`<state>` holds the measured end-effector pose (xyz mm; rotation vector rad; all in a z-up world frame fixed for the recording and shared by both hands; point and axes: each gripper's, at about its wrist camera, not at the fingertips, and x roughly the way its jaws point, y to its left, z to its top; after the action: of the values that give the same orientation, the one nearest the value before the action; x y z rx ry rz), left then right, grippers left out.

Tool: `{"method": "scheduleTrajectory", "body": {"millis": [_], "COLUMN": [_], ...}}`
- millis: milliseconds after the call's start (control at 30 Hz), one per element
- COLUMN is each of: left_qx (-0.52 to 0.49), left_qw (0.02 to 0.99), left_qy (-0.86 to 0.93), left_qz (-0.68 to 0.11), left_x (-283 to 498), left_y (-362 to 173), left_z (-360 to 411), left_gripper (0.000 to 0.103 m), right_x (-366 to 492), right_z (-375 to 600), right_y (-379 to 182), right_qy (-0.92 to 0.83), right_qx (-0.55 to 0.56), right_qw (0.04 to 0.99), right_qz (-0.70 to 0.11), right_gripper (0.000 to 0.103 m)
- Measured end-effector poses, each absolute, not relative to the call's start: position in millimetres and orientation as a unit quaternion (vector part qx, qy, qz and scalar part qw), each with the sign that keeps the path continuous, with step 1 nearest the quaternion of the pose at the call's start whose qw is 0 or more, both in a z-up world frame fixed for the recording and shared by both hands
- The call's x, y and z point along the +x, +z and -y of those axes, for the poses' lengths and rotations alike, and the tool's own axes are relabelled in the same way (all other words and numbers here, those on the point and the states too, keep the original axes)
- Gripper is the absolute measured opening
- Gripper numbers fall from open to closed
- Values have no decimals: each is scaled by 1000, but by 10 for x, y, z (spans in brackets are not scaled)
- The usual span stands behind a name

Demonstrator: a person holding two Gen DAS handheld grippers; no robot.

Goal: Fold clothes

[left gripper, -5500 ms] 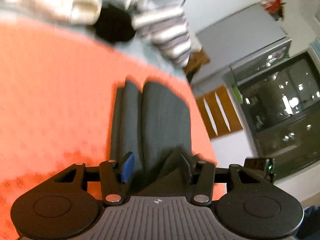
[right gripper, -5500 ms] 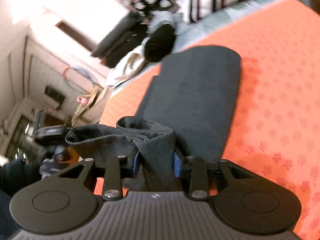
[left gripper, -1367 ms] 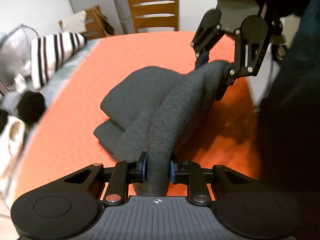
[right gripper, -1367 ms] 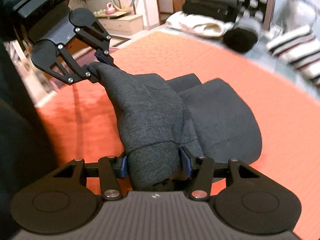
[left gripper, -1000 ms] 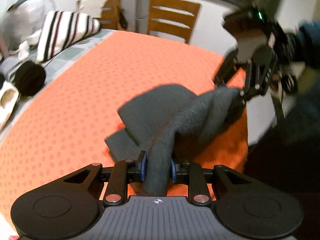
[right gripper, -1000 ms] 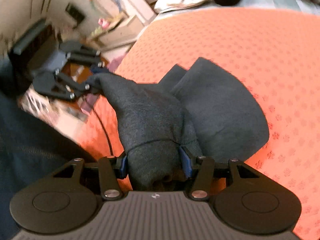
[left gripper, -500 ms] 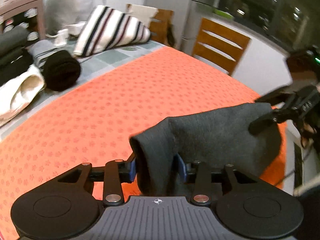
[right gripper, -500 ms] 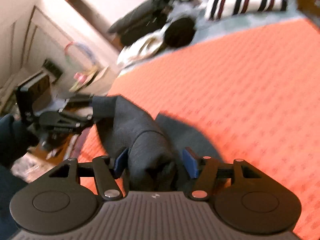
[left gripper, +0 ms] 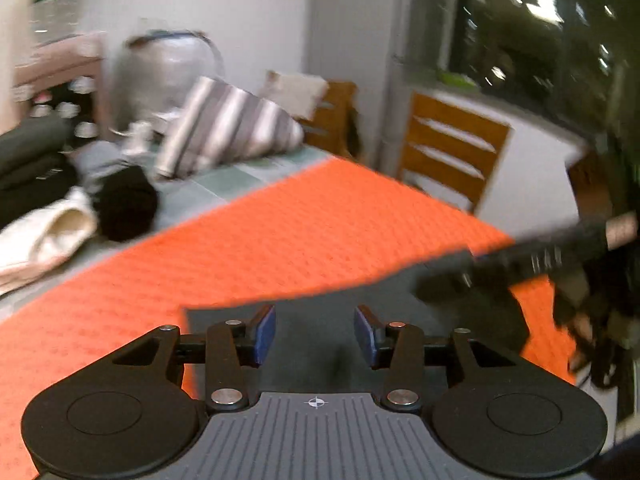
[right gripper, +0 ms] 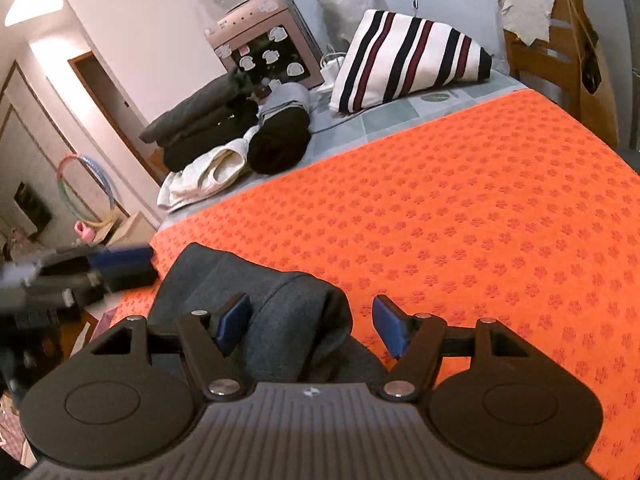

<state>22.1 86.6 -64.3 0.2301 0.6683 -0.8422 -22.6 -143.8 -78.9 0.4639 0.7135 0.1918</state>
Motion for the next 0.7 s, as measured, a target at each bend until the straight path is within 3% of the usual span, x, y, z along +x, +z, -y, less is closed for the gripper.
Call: {"method": "scheduleTrajectory", "body": {"millis": [133, 233, 300, 367, 467, 700], "left_qx": [122, 111, 117, 122, 119, 139], "left_qw": [847, 847, 846, 846, 846, 835], "left_qy": [-396, -390, -391, -391, -390, -392], "left_qz": [-334, -344, -343, -342, -343, -359], "left_x": [178, 230, 244, 224, 212, 155], "left_y": [-820, -810, -808, -803, -801, -926], "left_z": [-705, -711, -702, -686, -692, -659], "left_gripper": [45, 45, 45, 45, 45, 45], "right_x": [-316, -421, -470, -495, -483, -492], "right_z": [1318, 1258, 1200, 1107, 920, 815], "right_y": [-565, -312, -161, -75, -115, -490], "right_qy": [70, 47, 48, 71, 92, 62], "right_qx": [183, 141, 117, 102, 65, 57], "right_qw": [923, 939, 944, 942, 937, 928], "right_qz": [-331, -311, -303, -312, -332, -364], "right_gripper": [69, 55, 33, 21, 14, 13]}}
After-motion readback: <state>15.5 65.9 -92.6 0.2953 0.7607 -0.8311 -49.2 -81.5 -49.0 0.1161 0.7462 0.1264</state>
